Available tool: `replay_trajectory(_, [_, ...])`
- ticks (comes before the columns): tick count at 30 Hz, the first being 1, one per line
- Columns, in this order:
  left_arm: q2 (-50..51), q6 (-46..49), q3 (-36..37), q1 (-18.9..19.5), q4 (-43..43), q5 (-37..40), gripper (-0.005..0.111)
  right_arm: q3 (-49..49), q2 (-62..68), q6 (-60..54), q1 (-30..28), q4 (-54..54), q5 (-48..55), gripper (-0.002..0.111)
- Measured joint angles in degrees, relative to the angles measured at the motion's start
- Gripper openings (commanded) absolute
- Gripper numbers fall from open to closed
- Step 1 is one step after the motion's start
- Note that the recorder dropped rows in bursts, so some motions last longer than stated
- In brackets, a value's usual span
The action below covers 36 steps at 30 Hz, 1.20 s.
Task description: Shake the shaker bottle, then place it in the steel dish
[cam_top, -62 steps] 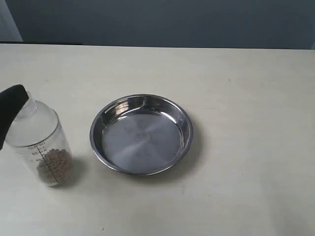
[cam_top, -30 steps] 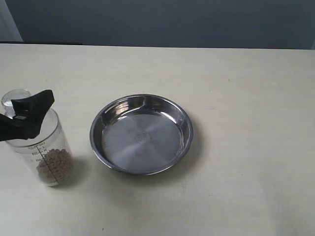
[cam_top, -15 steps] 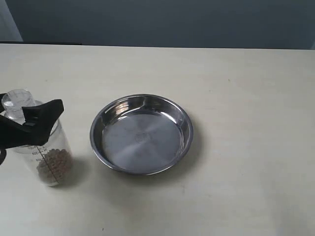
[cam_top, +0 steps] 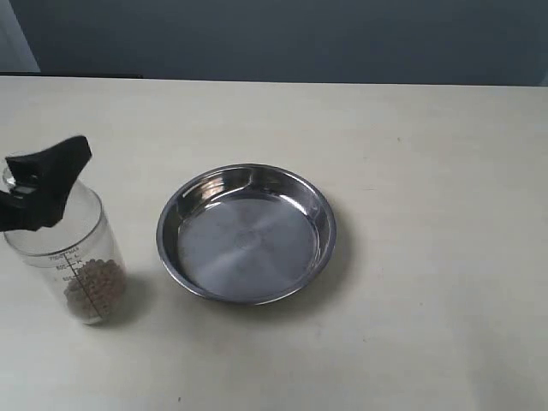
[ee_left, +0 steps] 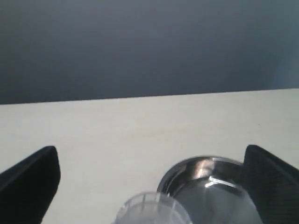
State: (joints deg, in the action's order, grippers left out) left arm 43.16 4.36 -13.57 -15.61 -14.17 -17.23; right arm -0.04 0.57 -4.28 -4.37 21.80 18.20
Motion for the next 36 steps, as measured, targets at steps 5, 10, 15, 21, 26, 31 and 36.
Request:
replay_trajectory(5, [-8.06,13.35,-8.02,1.28,-6.39,1.39,0.096,0.0,0.0,0.0,0.0,0.0,0.0,-0.001])
replay_trajectory(10, [-13.2,29.55,-12.65,9.92,-19.61,16.51,0.058,0.0,0.0,0.0,0.0,0.0,0.0,-0.001])
replay_trajectory(15, [-19.31,23.95,-11.11,18.52,-15.04,30.63,0.037,0.0,0.0,0.0,0.0,0.0,0.0,-0.001])
replay_trajectory(21, [-22.79,7.49,-0.76,20.75,-11.5,15.94,0.038,0.0,0.0,0.0,0.0,0.0,0.0,-0.001])
replay_trajectory(26, [-21.47,9.22,4.62,21.26,-15.48,10.56,0.038,0.0,0.0,0.0,0.0,0.0,0.0,-0.001])
replay_trajectory(31, [-17.32,16.26,5.44,21.26,-21.79,7.85,0.038,0.0,0.0,0.0,0.0,0.0,0.0,-0.001])
replay_trajectory(36, [-9.67,21.66,4.12,20.56,-24.7,8.24,0.038,0.0,0.0,0.0,0.0,0.0,0.0,-0.001])
